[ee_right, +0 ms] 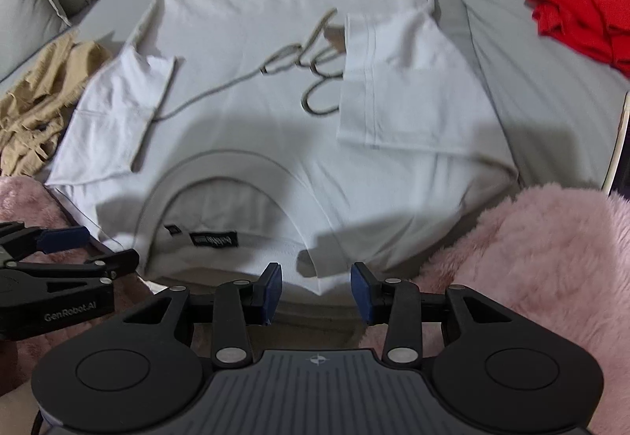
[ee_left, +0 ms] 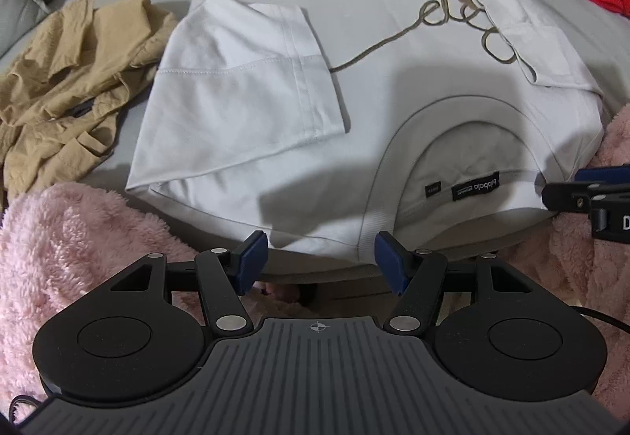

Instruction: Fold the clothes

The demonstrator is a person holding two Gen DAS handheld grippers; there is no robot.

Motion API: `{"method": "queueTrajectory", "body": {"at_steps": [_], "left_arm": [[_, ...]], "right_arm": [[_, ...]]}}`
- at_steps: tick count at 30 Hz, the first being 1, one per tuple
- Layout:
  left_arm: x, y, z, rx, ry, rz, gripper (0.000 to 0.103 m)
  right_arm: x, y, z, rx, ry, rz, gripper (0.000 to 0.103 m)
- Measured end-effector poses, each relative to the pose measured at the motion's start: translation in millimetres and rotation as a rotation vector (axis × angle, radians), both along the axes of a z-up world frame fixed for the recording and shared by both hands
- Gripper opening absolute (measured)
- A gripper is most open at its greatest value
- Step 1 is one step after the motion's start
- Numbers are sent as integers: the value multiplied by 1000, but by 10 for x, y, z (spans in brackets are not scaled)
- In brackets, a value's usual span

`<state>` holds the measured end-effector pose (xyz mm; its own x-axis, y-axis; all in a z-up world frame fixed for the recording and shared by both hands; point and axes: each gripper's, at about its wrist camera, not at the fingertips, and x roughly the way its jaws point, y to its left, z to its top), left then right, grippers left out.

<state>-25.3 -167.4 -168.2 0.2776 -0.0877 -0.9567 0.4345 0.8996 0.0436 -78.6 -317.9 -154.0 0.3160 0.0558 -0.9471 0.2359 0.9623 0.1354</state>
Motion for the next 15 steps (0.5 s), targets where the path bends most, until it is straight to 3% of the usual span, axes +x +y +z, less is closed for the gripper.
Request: {"method": "queueTrajectory", "body": {"at_steps": [15], "left_arm": [[-11, -1, -8, 9, 0, 12, 66]], "right_arm": [[9, -41, -8, 23, -14, -11, 40]]}}
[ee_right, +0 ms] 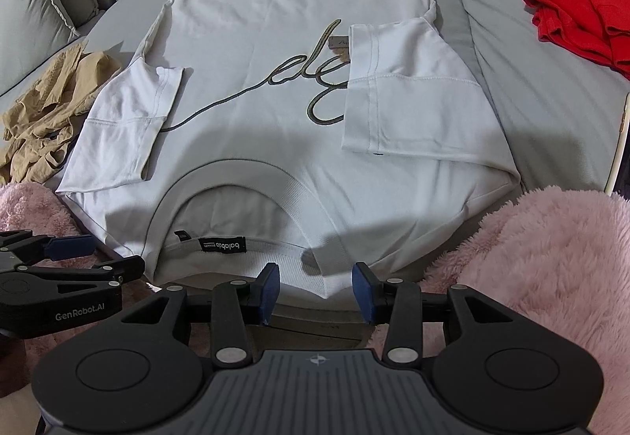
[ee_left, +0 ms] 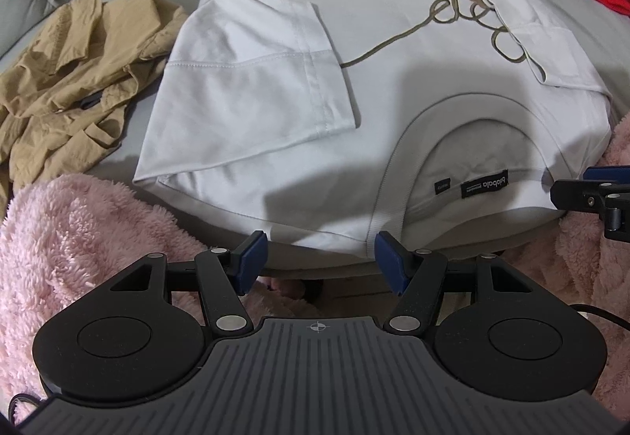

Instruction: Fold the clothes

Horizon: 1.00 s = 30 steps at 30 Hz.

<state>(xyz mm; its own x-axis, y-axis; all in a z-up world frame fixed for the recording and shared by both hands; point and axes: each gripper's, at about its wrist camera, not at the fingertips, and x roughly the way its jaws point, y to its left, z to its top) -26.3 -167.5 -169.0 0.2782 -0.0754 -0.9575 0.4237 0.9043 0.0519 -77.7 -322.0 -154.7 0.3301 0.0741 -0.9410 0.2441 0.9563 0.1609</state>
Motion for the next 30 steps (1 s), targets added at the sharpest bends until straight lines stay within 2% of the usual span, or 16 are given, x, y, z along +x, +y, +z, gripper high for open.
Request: {"method": "queueTrajectory", "body": {"at_steps": [6, 11, 17, 19, 25, 30], "left_arm": [[122, -14, 122, -53, -32, -11, 66], [488, 40, 264, -134, -39, 51, 66], [1321, 109, 385, -184, -88, 125, 64], [1766, 119, 399, -192, -122, 141, 64], [2952, 93, 244, -121, -253, 152, 64], [3727, 88, -3, -96, -300, 157, 65]], "right_arm": [[112, -64, 98, 12, -50, 11, 40], [451, -255, 243, 0, -132, 18, 40], [1106, -629, 305, -57, -204, 5, 42], [1304, -737, 285, -75, -223, 2, 42], [2318, -1316, 64, -143, -316, -64, 42], [3018, -1810, -116, -141, -401, -144, 43]]}}
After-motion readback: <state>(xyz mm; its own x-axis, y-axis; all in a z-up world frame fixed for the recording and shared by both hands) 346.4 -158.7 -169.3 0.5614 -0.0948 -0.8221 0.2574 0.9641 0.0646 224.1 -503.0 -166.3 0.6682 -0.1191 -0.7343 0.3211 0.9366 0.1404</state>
